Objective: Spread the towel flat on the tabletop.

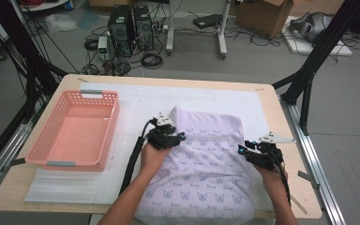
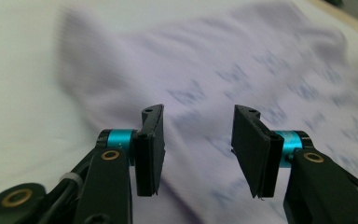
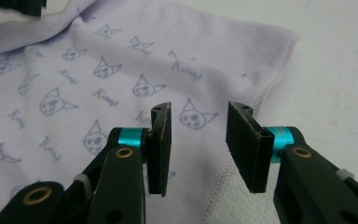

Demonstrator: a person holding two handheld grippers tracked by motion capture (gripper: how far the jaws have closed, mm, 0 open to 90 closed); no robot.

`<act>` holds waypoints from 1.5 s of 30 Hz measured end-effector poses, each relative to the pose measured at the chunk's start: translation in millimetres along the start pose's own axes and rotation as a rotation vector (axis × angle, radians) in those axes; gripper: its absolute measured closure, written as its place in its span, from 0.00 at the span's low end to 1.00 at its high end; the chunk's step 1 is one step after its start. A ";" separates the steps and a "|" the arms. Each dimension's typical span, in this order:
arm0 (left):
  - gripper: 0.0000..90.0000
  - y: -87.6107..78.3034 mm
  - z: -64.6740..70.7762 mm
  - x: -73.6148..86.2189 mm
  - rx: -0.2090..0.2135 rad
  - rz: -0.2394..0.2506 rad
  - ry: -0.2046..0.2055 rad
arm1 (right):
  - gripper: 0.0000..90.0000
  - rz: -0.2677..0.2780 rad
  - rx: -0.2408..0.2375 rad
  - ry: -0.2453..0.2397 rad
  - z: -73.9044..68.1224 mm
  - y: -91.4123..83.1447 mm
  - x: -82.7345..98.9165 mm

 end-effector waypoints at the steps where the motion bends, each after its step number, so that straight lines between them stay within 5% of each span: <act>1: 0.63 0.6 -9.1 -1.7 -0.037 0.003 -0.001 | 0.67 0.000 0.000 0.001 -0.4 -0.2 -0.1; 6: 0.66 15.9 -29.1 -0.4 -0.077 -0.038 -0.025 | 0.67 -0.001 -0.004 0.001 -0.9 0.9 -0.3; 13: 0.65 38.1 -29.3 9.1 -0.054 -0.099 -0.027 | 0.67 0.005 -0.006 0.001 -1.2 0.3 -1.1; 16: 0.77 39.6 -29.7 11.3 -0.052 -0.104 -0.029 | 0.67 -0.001 -0.006 -0.002 -1.0 0.3 0.0; 17: 0.88 39.2 -29.4 10.5 -0.064 -0.095 -0.022 | 0.67 -0.001 -0.006 -0.004 -0.9 0.3 0.3; 21: 0.92 32.3 -37.1 6.0 -0.111 -0.090 -0.005 | 0.66 -0.002 -0.006 -0.002 -0.3 -0.1 0.8; 25: 0.95 19.5 -53.6 -0.7 -0.220 -0.079 0.043 | 0.66 -0.009 -0.003 0.006 1.0 0.7 1.6; 28: 0.93 6.7 -70.1 -3.8 -0.308 -0.047 0.026 | 0.66 -0.010 0.005 0.010 3.4 3.5 1.3; 30: 0.84 -0.6 -77.9 -2.3 -0.332 -0.023 -0.008 | 0.67 -0.011 0.019 0.008 6.5 6.6 0.4; 34: 0.69 -5.2 -84.3 4.3 -0.291 -0.030 -0.063 | 0.69 -0.019 0.070 0.020 22.5 18.5 -4.5; 36: 0.65 -2.7 -83.5 7.6 -0.228 -0.040 -0.092 | 0.70 -0.040 0.092 0.030 32.1 25.9 -8.4; 41: 0.63 6.7 -72.5 11.3 -0.148 -0.042 -0.070 | 0.69 -0.072 0.126 0.068 52.3 46.6 -18.8; 42: 0.64 8.9 -70.2 13.2 -0.149 -0.058 -0.058 | 0.69 -0.081 0.125 0.077 53.6 51.2 -19.7; 45: 0.93 9.6 -65.7 14.3 -0.163 -0.089 -0.019 | 0.70 -0.083 0.119 0.106 54.9 64.5 -18.4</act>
Point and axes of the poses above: each handheld gripper's, and its own axes: y roughly forward along the jaws, x roughly out of its underside, z roughly to its right, the point moved 4 cm from there along y, roughly forward along the jaws, and after that the axes turned 11 degrees about z, right-handed, at the moved point
